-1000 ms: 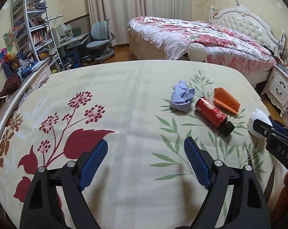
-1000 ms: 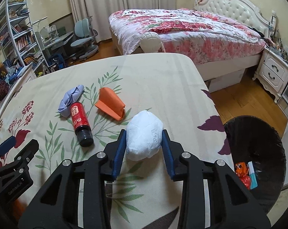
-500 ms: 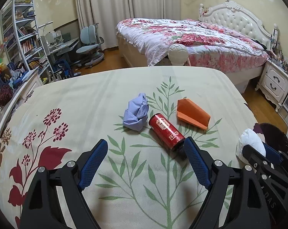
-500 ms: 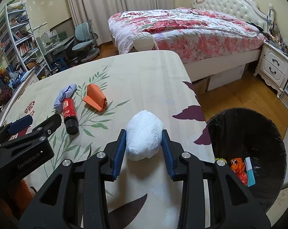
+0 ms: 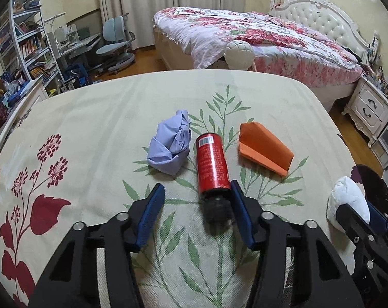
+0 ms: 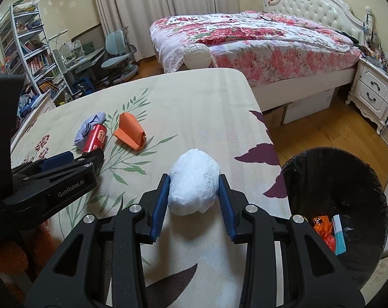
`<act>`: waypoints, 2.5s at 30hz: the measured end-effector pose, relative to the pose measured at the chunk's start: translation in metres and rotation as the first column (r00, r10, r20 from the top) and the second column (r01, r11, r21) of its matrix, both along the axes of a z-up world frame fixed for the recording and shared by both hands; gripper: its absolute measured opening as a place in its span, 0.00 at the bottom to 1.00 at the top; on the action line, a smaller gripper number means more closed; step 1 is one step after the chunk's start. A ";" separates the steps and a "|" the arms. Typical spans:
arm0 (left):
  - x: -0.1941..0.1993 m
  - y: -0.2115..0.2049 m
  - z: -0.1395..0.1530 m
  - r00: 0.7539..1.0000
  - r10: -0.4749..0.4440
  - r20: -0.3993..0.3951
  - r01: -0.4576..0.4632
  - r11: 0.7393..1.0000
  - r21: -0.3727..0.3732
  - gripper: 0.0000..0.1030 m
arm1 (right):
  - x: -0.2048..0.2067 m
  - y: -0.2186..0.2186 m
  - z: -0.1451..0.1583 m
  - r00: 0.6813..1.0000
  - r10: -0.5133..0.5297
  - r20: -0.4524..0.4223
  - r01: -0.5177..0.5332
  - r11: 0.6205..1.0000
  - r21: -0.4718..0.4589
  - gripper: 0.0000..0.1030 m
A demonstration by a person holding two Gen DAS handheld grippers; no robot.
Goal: Collect trash
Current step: 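Grasp the red can with the left tool while the right tool holds the white bag, then carry both tools over the black bin and open them to drop the items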
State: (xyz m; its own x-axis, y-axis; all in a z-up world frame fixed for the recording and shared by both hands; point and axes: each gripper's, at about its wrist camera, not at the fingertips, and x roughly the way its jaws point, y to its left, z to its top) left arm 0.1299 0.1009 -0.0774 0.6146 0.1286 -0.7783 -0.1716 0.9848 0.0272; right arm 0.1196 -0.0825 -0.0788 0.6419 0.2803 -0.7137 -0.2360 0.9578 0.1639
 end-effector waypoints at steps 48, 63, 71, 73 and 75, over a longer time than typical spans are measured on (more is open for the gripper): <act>-0.090 0.004 0.014 0.993 -0.088 0.073 0.085 0.996 0.037 0.27 | -0.075 0.009 0.010 1.000 -0.007 0.026 0.008 0.999 -0.040 0.34; -0.107 -0.036 0.020 0.979 -0.172 0.108 0.170 0.985 0.027 0.27 | -0.098 -0.045 0.023 0.989 -0.125 0.074 0.129 0.991 -0.047 0.34; -0.100 -0.079 0.028 0.956 -0.258 0.138 0.259 0.966 0.017 0.27 | -0.094 -0.091 0.028 0.965 -0.242 0.102 0.250 0.966 -0.068 0.34; -0.097 -0.092 0.029 0.949 -0.283 0.143 0.283 0.959 0.019 0.27 | -0.092 -0.101 0.027 0.958 -0.265 0.109 0.273 0.960 -0.068 0.34; -0.093 -0.104 0.029 0.941 -0.303 0.147 0.304 0.953 0.021 0.27 | -0.088 -0.110 0.027 0.953 -0.282 0.113 0.291 0.954 -0.070 0.34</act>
State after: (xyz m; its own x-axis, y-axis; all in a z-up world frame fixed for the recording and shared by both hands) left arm 0.0373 -0.0035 -0.0484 0.7316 -0.0837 -0.6765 0.1335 0.9908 0.0219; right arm 0.0315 -0.1924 -0.0521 0.7556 0.0153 -0.6548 0.0392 0.9969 0.0686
